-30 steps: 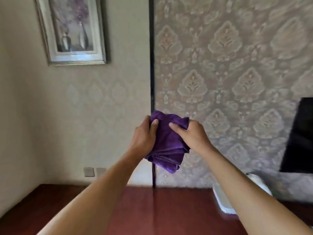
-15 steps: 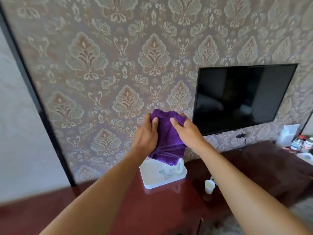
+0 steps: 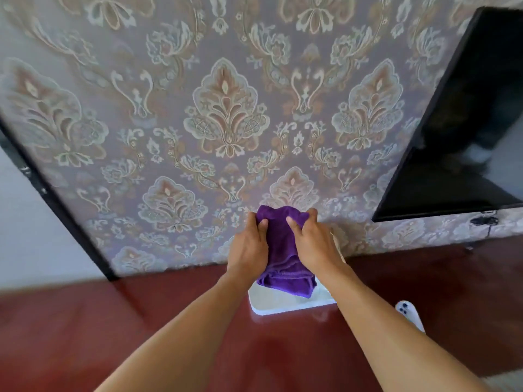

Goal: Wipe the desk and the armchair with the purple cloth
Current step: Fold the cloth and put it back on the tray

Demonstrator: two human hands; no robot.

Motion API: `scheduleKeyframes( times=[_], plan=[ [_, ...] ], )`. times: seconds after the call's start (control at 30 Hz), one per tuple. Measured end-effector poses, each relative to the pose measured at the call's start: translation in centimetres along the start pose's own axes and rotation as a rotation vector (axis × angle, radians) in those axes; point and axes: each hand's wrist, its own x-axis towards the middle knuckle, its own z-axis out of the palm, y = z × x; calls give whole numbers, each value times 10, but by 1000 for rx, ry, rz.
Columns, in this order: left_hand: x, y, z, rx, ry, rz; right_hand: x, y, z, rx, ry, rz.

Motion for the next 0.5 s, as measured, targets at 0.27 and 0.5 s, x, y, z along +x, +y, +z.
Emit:
scheduleKeyframes(
  times=[0.27, 0.5],
  plan=[
    [39, -120, 94, 207, -103, -238, 60, 95, 148, -191, -280, 43],
    [69, -185, 145, 518, -253, -278, 95, 136, 233, -329, -496, 104]
  ],
)
